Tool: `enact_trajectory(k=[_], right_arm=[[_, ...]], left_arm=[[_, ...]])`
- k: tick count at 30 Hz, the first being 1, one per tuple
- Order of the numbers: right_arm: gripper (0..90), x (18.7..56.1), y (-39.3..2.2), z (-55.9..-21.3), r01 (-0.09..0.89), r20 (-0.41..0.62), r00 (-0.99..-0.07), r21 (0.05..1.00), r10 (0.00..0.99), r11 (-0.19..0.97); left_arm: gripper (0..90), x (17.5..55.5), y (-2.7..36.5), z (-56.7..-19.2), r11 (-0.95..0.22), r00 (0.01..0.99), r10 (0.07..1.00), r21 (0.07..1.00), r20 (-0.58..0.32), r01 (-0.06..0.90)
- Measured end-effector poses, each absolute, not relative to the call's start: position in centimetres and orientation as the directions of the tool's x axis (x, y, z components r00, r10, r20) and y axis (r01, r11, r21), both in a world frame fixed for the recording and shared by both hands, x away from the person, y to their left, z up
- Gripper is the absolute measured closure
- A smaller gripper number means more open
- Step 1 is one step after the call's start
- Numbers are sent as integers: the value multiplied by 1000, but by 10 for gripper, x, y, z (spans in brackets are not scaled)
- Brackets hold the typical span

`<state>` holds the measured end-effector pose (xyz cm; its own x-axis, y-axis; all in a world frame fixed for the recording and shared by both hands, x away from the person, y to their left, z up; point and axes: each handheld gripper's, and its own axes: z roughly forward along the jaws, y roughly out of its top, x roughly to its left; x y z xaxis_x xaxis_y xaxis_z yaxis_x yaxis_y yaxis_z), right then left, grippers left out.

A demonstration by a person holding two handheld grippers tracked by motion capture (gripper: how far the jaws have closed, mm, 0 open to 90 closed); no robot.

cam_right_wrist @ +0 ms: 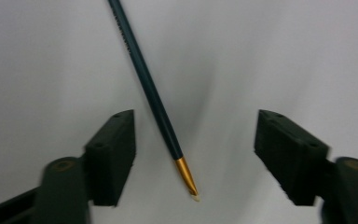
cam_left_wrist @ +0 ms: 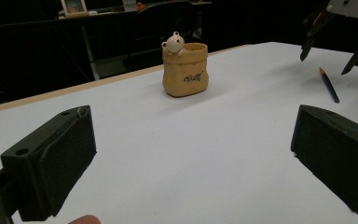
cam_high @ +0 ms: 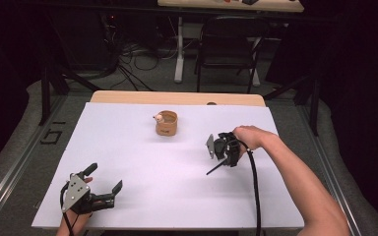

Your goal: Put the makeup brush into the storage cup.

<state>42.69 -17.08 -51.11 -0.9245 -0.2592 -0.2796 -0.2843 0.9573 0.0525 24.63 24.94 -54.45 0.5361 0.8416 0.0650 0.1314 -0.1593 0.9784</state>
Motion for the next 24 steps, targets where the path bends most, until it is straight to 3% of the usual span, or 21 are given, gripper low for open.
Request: enact_trajectory(k=[4, 11, 13, 24], right_arm=[[513, 429, -168, -509, -303, -157, -939, -47, -307, 952], [671, 431, -168, -514, -325, -126, -934, -91, -334, 941], [696, 432, -167, -515, -331, -112, -931, -135, -346, 934], [789, 436, -164, -525, -326, -71, -937, -173, -342, 929]], left_arm=[[1, 246, 250, -544, -156, 535, 843, 979, 63, 132], [1, 246, 250, -544, -162, 537, 841, 978, 67, 132], [1, 246, 250, -545, -162, 536, 841, 978, 66, 134], [1, 246, 250, -545, -165, 535, 842, 977, 69, 135]])
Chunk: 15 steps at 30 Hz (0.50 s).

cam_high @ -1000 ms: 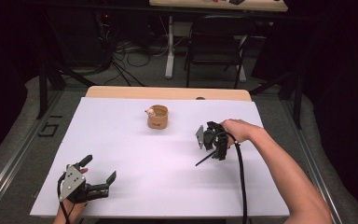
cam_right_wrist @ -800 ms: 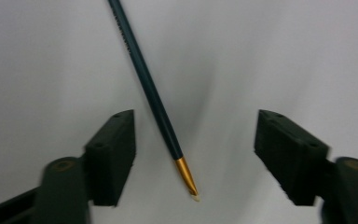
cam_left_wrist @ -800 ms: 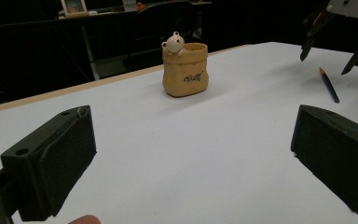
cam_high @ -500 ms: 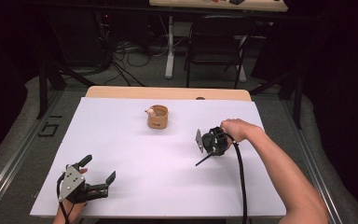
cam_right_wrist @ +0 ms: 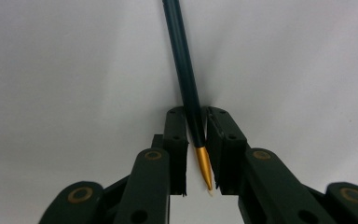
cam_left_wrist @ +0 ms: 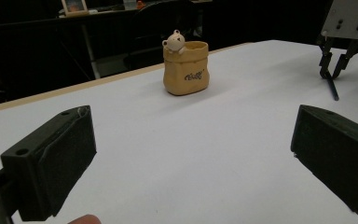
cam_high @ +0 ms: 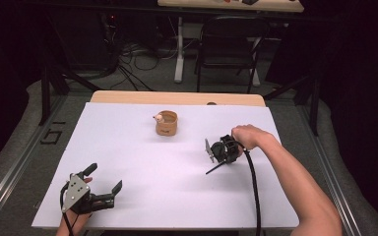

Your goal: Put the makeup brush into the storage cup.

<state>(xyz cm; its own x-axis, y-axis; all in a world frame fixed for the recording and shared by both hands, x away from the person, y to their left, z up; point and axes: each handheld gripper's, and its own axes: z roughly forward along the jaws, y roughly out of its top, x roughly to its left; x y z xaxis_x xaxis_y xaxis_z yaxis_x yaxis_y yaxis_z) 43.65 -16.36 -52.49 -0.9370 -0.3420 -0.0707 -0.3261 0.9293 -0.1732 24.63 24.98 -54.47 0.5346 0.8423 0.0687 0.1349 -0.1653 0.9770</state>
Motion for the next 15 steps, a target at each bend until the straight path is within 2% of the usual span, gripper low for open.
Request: enact_trajectory(k=[4, 11, 15], right_arm=[[822, 438, -162, -525, -325, -38, -941, -187, -337, 927], [830, 437, -162, -524, -321, -50, -941, -194, -336, 927], [832, 435, -162, -522, -319, -62, -941, -167, -333, 933]], left_arm=[[1, 247, 250, -545, -164, 535, 842, 977, 66, 138], [1, 246, 250, -545, -168, 534, 842, 976, 69, 138], [1, 246, 249, -545, -166, 535, 842, 976, 67, 140]])
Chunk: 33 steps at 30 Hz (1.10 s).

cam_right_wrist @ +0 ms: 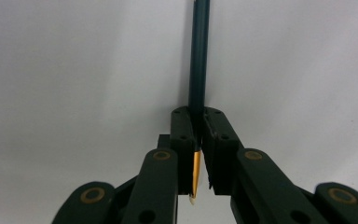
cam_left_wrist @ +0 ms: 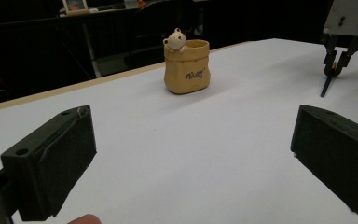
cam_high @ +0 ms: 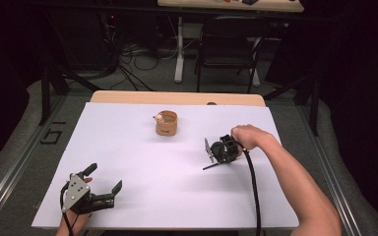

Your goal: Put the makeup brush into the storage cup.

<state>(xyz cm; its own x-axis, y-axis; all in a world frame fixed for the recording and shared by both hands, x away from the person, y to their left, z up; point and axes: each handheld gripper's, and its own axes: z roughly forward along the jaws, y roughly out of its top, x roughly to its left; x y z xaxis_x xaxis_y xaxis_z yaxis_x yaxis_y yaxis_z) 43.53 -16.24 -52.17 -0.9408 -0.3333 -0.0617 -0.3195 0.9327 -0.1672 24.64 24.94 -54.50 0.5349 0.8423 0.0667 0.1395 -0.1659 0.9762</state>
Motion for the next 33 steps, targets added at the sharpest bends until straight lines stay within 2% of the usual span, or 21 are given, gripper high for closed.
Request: enact_trajectory(k=[33], right_arm=[[838, 401, -156, -471, -306, -209, -927, -61, -312, 950]], left_arm=[[2, 247, 246, -546, -189, 543, 836, 971, 81, 146]])
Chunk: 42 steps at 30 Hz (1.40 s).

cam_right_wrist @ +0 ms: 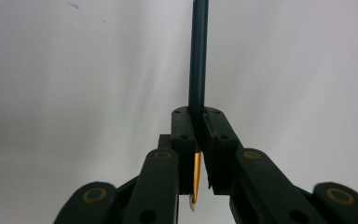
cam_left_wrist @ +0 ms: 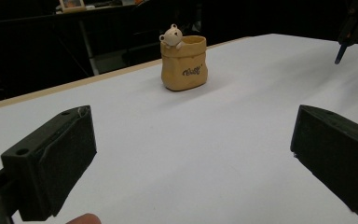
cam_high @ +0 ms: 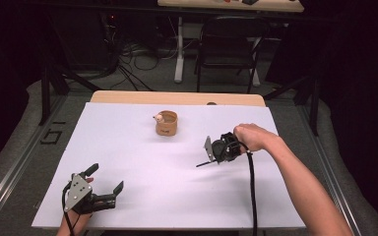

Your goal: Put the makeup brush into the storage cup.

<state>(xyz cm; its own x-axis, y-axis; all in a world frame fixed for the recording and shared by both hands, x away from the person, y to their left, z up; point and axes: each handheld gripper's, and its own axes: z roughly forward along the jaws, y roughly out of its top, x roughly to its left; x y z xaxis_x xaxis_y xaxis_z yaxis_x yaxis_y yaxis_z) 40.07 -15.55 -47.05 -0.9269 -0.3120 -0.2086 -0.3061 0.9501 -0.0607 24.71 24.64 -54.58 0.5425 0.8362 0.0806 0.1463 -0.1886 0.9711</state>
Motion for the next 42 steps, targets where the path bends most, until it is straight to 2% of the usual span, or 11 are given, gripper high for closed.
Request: enact_trajectory(k=[30, 42], right_arm=[[837, 381, -115, -464, -326, -258, -914, 8, -313, 945], [837, 378, -92, -468, -364, -263, -897, -13, -355, 931]], left_arm=[[3, 247, 241, -547, -222, 563, 821, 963, 98, 156], [14, 248, 236, -547, -273, 600, 792, 944, 111, 186]])
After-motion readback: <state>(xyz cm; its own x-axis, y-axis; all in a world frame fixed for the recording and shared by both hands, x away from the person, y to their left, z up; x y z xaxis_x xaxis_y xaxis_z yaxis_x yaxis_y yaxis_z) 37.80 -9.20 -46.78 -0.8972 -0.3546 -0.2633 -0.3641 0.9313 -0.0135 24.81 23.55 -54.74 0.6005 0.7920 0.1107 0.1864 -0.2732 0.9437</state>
